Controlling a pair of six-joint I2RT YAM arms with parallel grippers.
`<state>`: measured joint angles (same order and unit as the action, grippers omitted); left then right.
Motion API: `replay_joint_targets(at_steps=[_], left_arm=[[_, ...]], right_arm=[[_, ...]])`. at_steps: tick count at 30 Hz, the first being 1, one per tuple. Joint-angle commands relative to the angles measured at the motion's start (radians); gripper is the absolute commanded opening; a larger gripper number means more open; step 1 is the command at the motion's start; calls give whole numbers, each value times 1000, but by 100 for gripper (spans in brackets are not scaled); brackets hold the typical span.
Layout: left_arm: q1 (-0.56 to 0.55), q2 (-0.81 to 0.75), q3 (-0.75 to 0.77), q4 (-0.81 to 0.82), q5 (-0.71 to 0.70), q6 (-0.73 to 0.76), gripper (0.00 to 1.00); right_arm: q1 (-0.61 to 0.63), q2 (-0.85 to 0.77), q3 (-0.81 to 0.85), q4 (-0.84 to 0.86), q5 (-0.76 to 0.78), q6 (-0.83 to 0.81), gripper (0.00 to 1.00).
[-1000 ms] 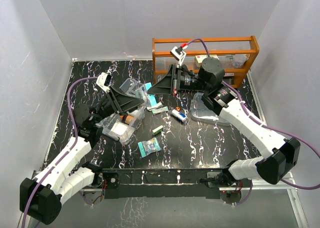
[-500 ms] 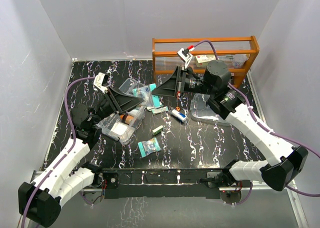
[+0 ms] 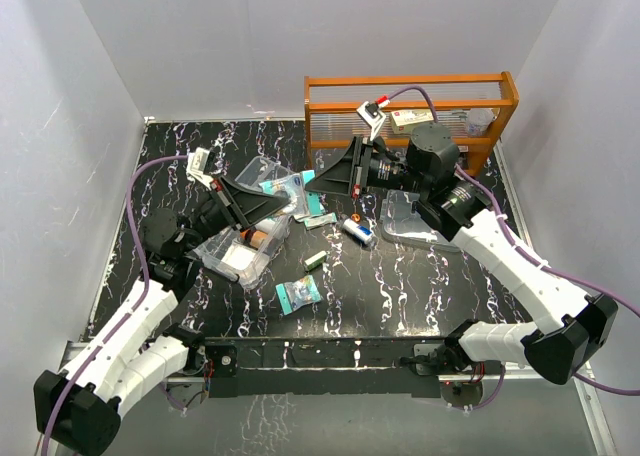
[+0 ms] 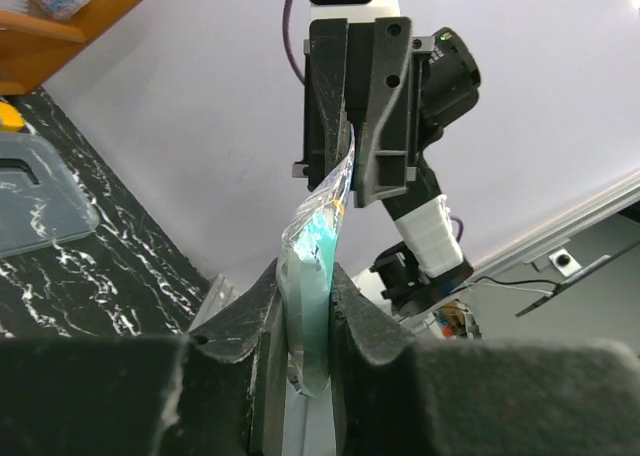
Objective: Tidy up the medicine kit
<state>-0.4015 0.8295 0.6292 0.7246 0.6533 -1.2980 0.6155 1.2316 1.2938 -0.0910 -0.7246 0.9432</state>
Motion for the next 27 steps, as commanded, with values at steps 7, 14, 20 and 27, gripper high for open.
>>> replay_joint_targets(at_steps=[7,14,20,27], left_arm=[[16,53,343,-867,-108,657,12],[53,290,585,-1476,-390,1085,14],[82,402,664,-1618,-480,1255,13],[130,421,639,-1644,-618,1283,10]], right_arm=[[-68,-47,2,-177,133,-135,62],[-107,-46,-52,-239,182,-156,59],[-112,-32,-69,-240,164,-152,57],[-113,-10,-70,-240,127,-143,55]])
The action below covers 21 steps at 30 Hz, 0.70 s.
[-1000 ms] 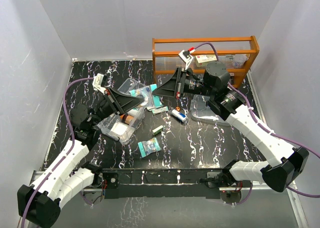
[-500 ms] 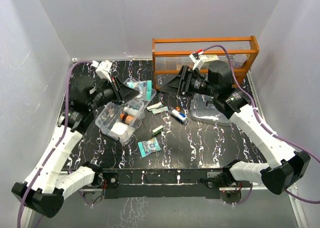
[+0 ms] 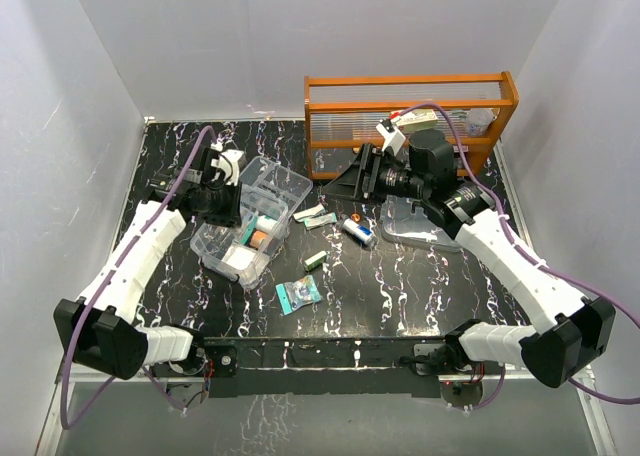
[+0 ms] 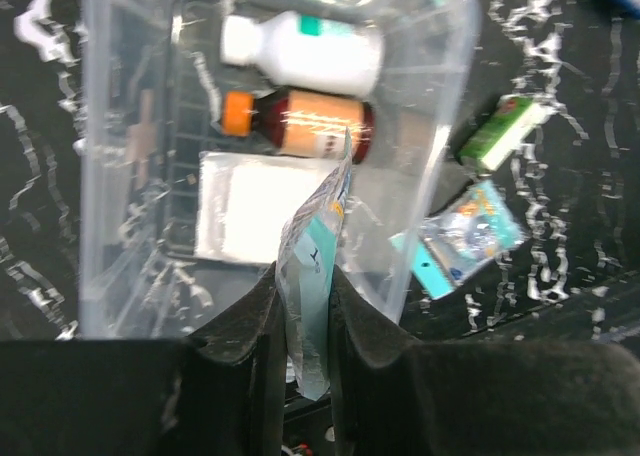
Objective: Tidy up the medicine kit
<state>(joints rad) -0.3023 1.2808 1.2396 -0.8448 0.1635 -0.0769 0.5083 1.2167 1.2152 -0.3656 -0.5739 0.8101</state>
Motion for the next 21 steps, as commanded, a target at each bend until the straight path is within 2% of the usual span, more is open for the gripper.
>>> replay_joint_targets(at_steps=[1,4,8,12,17,21], left_arm=[[31,-26,16,-79,-133,59,10],[32,-35,-14,-80,-24,83,9],[32,-28,-35,-60,-11,150,0],[31,73,-38,-67,46,156,0],[31,83,-70,-54,148,145,0],[32,119,-91,-45,175,128,5]], right_arm=[[-5,5,7,33,-24,-10,55],[-5,7,1,37,-27,-5,55],[-5,16,-7,65,-41,19,55],[-6,49,6,66,-64,19,53],[-5,31,-4,72,-45,25,53],[-5,11,-27,92,-38,35,54]])
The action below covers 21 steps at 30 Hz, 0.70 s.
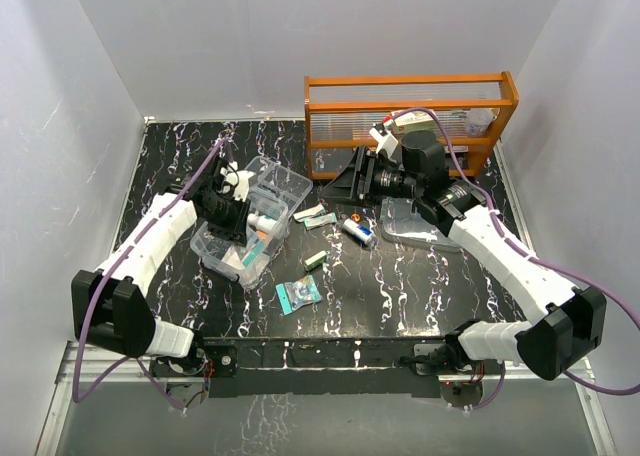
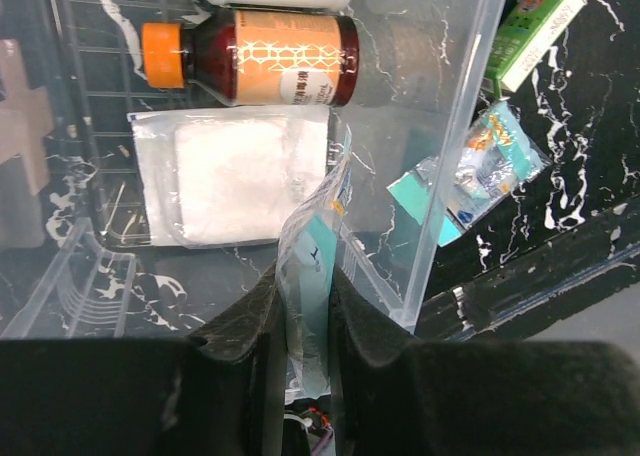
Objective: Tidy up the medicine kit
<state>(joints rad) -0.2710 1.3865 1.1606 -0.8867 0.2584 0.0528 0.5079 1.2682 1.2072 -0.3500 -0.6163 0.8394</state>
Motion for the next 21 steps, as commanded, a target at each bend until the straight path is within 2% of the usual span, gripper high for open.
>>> replay_joint_targets(at_steps=[1,6,17,19,21], left_arm=[[0,21,-24,6,87,-8,6],[1,51,-41,-4,60,-31,11],[0,181,-14,-36,37,-57,13],[0,194,6,-60,-11,-52,18],[0,211,20,-75,-47,-53,28]], right_arm=[[-5,-41,-20,76,3,6,54],[-5,-56,-36,78,12,7,55],[-5,-60,-46,75,8,-10,55],[-5,-59,-47,80,7,-9,55],[-5,-56,-46,84,4,-6,55]])
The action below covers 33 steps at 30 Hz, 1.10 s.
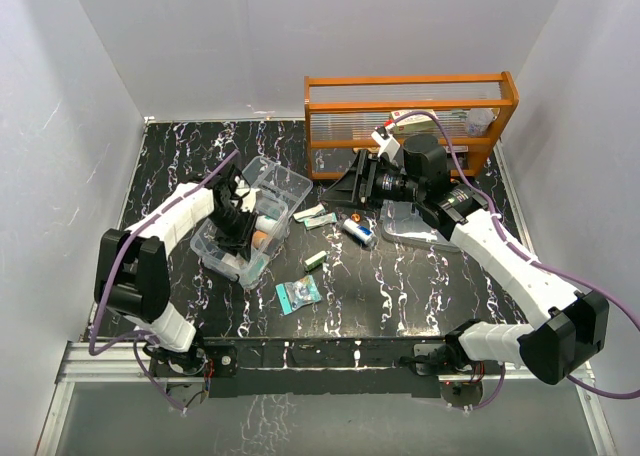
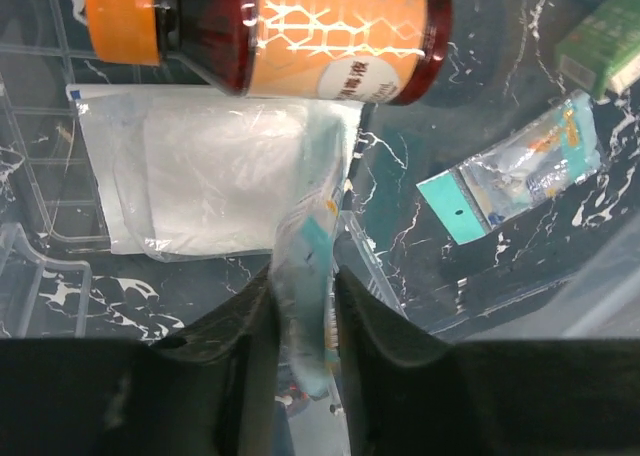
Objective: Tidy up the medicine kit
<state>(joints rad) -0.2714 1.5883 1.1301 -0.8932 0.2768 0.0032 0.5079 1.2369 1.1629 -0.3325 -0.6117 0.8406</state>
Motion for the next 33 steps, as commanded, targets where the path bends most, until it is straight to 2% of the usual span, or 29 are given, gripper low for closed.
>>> replay_joint_targets(at_steps=[1,3,7,13,19,24,27,30,33], left_arm=[[1,19,51,-69,-67,-3,32],[0,41,54,-73,-81,-5,41],[1,57,80,-96,-145,-10,51],[1,17,137,-118,-186,-8,56],[1,-42,196,-133,-193,-4,69],[0,-117,214,-105,-119,-3,70],[0,-194,237,-59,-64,-15,71],[1,-301,246,18,6,-40,83],[0,-400,223,105,66,-78,90]], right_arm=[[-5,-25,0,68,0,-6,56],[-5,-22,6,69,0,-9,56],[-5,-23,12,67,0,-12,56],[-5,-22,8,55,20,-14,56],[-5,-19,35,2,73,-50,57],[0,-26,20,-20,95,-87,60],[21,-39,-4,-52,164,-137,62],[56,-51,-53,-85,251,-175,64],[112,-60,-113,-101,337,-190,64]])
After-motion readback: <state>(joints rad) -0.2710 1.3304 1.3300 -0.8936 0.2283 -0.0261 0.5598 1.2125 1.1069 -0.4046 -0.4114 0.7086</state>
